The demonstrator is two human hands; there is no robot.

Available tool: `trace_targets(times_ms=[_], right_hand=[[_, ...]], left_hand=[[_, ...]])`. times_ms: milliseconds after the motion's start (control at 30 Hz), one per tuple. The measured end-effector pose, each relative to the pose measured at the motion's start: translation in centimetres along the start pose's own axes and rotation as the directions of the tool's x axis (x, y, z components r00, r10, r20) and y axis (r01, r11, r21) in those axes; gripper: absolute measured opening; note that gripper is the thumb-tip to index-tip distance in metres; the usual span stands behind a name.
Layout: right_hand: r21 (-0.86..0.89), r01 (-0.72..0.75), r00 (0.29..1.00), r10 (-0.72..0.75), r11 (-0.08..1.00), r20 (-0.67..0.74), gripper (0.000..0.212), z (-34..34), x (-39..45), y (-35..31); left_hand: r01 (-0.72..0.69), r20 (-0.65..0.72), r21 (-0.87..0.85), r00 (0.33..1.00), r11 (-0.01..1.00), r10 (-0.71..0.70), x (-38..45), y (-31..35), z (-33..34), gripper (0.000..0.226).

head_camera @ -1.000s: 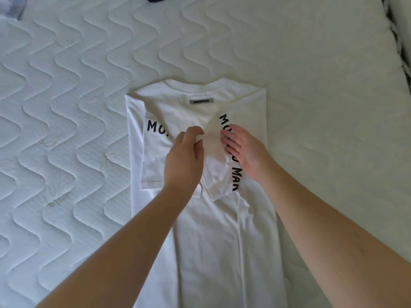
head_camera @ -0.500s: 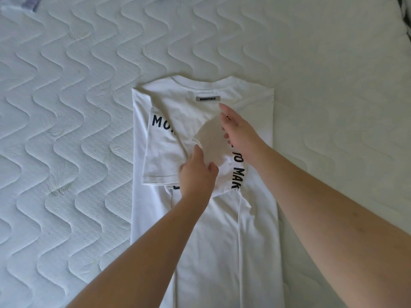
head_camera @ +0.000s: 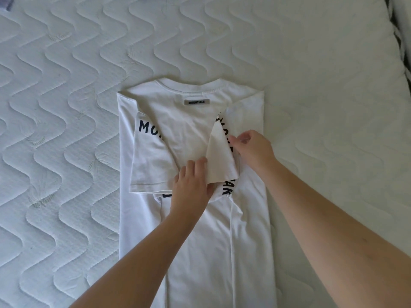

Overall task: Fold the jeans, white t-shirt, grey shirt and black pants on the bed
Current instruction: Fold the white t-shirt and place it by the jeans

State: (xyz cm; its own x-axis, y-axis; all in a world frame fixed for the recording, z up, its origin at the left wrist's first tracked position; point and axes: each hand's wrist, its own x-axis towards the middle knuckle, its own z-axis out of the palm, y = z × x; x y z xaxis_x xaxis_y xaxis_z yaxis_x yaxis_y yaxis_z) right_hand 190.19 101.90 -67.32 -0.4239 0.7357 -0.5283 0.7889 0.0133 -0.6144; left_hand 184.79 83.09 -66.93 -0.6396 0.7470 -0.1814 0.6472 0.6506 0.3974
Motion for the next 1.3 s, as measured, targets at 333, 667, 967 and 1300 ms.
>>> trace_targets(times_ms=[333,667,967,1300], right_hand=[[0.004,-0.054,0.997,0.053,0.999,0.062,0.011,0.3,-0.2,0.1],[-0.087,0.104,0.97,-0.121,0.991,-0.211,0.021,-1.3,1.9,0.8],[0.054,0.031,0.93,-0.009,0.998,-0.369,0.041,-3.1,7.9,-0.3],[-0.24,0.014,0.905,-0.115,0.971,-0.409,0.031,-3.6,10.6,-0.6]], left_hand=[[0.035,0.142,-0.175,0.99,0.984,-0.01,-0.5,-0.5,-0.6,0.047],[-0.025,0.069,-0.156,0.997,0.987,0.036,3.1,0.0,-1.2,0.054],[0.159,0.237,-0.316,0.968,0.935,-0.085,17.0,4.7,-0.5,0.034],[0.105,0.076,-0.273,0.993,0.956,-0.088,17.2,4.5,0.7,0.015]])
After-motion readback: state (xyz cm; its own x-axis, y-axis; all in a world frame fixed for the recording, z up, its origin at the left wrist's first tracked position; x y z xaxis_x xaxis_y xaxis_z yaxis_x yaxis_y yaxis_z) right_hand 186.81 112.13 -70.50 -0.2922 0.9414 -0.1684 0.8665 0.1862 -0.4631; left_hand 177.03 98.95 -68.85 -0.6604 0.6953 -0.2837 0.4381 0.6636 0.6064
